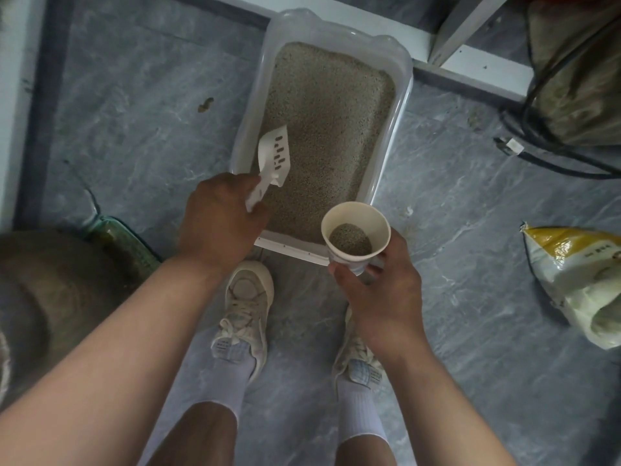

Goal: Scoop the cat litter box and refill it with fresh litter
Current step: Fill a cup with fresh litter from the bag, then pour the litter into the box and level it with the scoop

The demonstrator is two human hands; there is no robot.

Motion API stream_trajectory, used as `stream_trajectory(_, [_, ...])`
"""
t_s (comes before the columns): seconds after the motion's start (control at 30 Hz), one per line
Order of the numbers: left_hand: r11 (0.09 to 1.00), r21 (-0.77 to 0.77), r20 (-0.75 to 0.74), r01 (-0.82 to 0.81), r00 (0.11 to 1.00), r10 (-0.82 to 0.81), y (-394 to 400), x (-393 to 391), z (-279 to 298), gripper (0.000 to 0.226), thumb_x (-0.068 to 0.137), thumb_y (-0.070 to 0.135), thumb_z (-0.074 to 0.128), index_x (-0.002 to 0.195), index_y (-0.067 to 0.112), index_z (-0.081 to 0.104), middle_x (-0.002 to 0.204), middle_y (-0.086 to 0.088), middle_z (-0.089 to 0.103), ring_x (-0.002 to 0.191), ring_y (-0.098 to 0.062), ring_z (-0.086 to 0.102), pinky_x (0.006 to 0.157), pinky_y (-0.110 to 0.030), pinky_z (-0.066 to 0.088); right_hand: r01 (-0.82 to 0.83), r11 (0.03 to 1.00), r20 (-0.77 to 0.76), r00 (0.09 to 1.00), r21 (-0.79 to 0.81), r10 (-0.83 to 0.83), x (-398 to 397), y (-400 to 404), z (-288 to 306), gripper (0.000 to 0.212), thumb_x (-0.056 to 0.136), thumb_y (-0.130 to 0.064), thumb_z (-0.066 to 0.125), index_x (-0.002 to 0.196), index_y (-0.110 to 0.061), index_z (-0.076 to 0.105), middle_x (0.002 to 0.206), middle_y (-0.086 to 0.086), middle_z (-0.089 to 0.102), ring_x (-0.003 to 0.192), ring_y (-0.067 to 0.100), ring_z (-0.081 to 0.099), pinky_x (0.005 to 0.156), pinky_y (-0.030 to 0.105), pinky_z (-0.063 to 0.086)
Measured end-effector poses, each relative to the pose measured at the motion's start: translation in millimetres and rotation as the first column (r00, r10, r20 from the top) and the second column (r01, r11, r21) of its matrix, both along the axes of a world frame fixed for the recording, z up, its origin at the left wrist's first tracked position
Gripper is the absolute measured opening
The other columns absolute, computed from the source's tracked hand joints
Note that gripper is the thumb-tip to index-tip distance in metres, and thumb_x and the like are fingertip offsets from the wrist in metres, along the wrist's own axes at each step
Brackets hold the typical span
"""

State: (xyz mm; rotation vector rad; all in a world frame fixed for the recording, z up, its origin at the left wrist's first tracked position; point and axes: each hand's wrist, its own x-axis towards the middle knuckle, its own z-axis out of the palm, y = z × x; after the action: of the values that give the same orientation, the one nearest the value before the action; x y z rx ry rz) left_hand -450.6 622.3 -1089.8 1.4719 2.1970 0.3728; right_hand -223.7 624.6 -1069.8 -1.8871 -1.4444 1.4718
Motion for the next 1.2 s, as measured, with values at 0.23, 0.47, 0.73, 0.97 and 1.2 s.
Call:
stream_trajectory(0.23, [0.998, -0.022, 0.071, -0.058, 0.996, 0.059, 11, -12, -1, 0.024, 0.083, 0.015, 0.066, 0.1, -0.001, 0.072, 0.092, -0.017, 0.071, 0.08, -0.031, 0.067, 0.074, -0.048, 0.058, -0.015, 1.0, 0.039, 0.999, -0.021, 0.016, -2, -2, -5, 0.062, 0.073, -0.023, 0.086, 0.121, -0.041, 0.051, 0.112, -0.019, 0.067, 0.104, 0.0, 0.065, 0.089, 0.038, 0.057])
stream_trajectory(0.47, [0.869, -0.345, 0.406, -0.353, 0.779, 0.478, 15, -26, -31, 0.025, 0.084, 0.027, 0.079, 0.105, 0.03, 0.067, 0.094, 0.01, 0.067, 0.089, -0.015, 0.069, 0.087, -0.036, 0.059, -0.061, 0.998, 0.08, 0.995, -0.027, 0.063, -4, -4, -11, 0.063, 0.074, -0.025, 0.086, 0.128, -0.029, 0.054, 0.116, -0.014, 0.066, 0.107, 0.003, 0.064, 0.09, 0.038, 0.056])
stream_trajectory(0.73, [0.807, -0.376, 0.276, -0.455, 0.776, 0.566, -21, -33, -41, 0.059, 0.083, 0.027, 0.08, 0.134, 0.016, 0.052, 0.136, -0.007, 0.051, 0.106, -0.013, 0.054, 0.077, -0.01, 0.041, -0.104, 0.991, 0.166, 0.979, -0.086, 0.117, -6, -20, -3, 0.067, 0.072, -0.033, 0.085, 0.13, -0.031, 0.053, 0.117, -0.015, 0.065, 0.105, 0.005, 0.064, 0.09, 0.037, 0.055])
stream_trajectory(0.97, [0.826, -0.462, 0.277, -0.323, 0.832, 0.48, -48, -9, 38, 0.061, 0.087, 0.03, 0.075, 0.141, 0.027, 0.047, 0.145, 0.005, 0.046, 0.131, -0.004, 0.044, 0.105, -0.018, 0.034, -0.12, 0.982, 0.18, 0.973, -0.147, 0.146, -12, -32, 21, 0.062, 0.073, -0.027, 0.084, 0.127, -0.027, 0.054, 0.111, -0.015, 0.066, 0.101, 0.003, 0.063, 0.084, 0.015, 0.048])
stream_trajectory(1.2, [0.755, -0.506, 0.414, -0.417, 0.651, 0.637, -88, 31, 98, 0.043, 0.083, 0.041, 0.076, 0.119, 0.048, 0.053, 0.117, 0.027, 0.055, 0.101, 0.014, 0.052, 0.099, -0.025, 0.044, -0.126, 0.977, 0.208, 0.965, -0.174, 0.161, -25, -27, 18, 0.055, 0.075, -0.026, 0.082, 0.122, -0.023, 0.053, 0.106, -0.011, 0.066, 0.096, 0.006, 0.063, 0.077, 0.014, 0.046])
